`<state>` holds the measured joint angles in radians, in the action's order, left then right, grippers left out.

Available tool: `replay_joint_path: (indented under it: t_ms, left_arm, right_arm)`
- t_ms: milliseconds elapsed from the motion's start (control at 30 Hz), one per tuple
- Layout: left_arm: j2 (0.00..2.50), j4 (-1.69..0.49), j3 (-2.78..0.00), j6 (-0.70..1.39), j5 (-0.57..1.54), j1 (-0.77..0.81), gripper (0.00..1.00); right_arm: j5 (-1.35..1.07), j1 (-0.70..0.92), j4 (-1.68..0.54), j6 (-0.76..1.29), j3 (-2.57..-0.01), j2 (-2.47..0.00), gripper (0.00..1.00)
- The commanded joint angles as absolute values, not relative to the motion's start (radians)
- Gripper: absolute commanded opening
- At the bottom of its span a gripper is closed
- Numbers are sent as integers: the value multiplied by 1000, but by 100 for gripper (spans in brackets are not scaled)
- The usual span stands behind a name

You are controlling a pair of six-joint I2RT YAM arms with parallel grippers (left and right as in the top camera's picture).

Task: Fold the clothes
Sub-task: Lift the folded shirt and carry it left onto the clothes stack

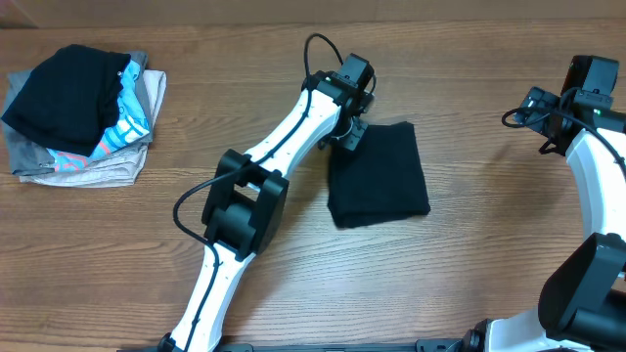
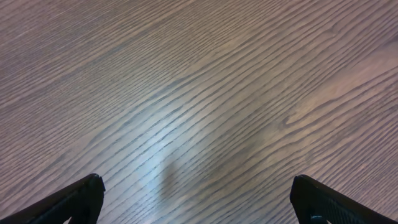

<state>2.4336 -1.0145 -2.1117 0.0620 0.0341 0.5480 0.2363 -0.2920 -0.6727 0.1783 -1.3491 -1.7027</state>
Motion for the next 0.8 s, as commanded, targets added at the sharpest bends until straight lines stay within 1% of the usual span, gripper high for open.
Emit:
replay_joint_path:
  t_ms: [0, 167, 200, 367, 567, 767]
  left_arm:
    - [2309, -1031, -2117, 113, -138, 534, 4]
    - [2260, -1087, -2117, 114, -269, 534, 4]
    - [2253, -1110, -2117, 142, -345, 531, 4]
    - [2247, -1141, -2117, 166, -511, 506, 4]
    - [2234, -1155, -2118, 166, -601, 456, 4]
    - [2175, -1150, -2126, 216, -654, 389, 4]
  right_arm:
    - [245, -290, -667, 176, -1349, -1704, 100]
    - [245, -290, -667, 176, -1349, -1704, 100]
    - [245, -290, -667, 176, -1349, -1704, 100]
    - [245, -290, -667, 176, -1349, -1704, 100]
    - [245, -290, -667, 176, -1349, -1704, 100]
    - [245, -290, -667, 176, -1349, -1704, 100]
